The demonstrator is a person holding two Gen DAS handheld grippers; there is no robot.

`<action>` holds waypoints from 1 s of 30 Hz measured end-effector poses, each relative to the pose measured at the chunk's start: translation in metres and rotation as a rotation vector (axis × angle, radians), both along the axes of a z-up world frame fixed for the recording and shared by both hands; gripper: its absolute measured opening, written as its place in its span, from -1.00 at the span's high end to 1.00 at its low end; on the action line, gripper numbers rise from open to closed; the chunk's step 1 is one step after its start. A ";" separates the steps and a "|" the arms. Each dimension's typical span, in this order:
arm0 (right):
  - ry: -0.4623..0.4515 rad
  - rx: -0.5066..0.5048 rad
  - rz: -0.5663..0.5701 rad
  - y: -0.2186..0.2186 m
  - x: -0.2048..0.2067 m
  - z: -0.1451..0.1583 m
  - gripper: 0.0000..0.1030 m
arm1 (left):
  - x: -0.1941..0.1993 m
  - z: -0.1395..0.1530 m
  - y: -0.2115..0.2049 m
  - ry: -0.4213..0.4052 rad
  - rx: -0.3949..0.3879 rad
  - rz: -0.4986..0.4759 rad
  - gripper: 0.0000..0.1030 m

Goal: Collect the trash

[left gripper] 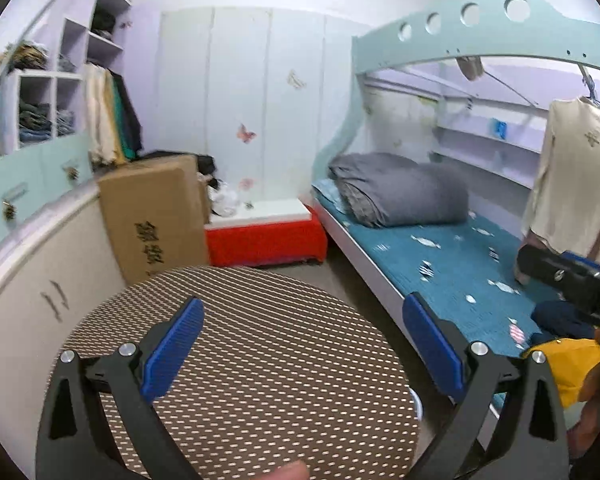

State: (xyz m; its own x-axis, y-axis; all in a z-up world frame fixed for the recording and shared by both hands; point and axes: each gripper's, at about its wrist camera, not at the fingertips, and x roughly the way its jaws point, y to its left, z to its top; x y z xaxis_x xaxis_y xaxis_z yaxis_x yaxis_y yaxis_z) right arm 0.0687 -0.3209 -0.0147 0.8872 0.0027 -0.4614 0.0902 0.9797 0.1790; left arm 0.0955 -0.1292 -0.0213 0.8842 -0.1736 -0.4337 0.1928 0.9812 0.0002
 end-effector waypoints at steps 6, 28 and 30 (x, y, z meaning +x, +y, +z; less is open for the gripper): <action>-0.093 -0.048 0.030 0.030 -0.022 0.025 -0.88 | -0.031 0.023 0.025 -0.074 -0.032 0.058 -0.90; -0.208 -0.094 0.045 0.048 -0.060 0.033 -0.88 | -0.096 0.037 0.051 -0.198 -0.073 0.148 -0.90; -0.208 -0.095 0.051 0.048 -0.062 0.032 -0.88 | -0.098 0.035 0.052 -0.193 -0.074 0.150 -0.90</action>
State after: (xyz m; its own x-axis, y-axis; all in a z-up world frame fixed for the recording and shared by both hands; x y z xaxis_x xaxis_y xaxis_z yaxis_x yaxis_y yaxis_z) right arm 0.0063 -0.2727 0.0171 0.9631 0.0148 -0.2687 0.0112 0.9954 0.0951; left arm -0.0024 -0.0775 0.0139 0.9675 -0.0595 -0.2458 0.0487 0.9976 -0.0499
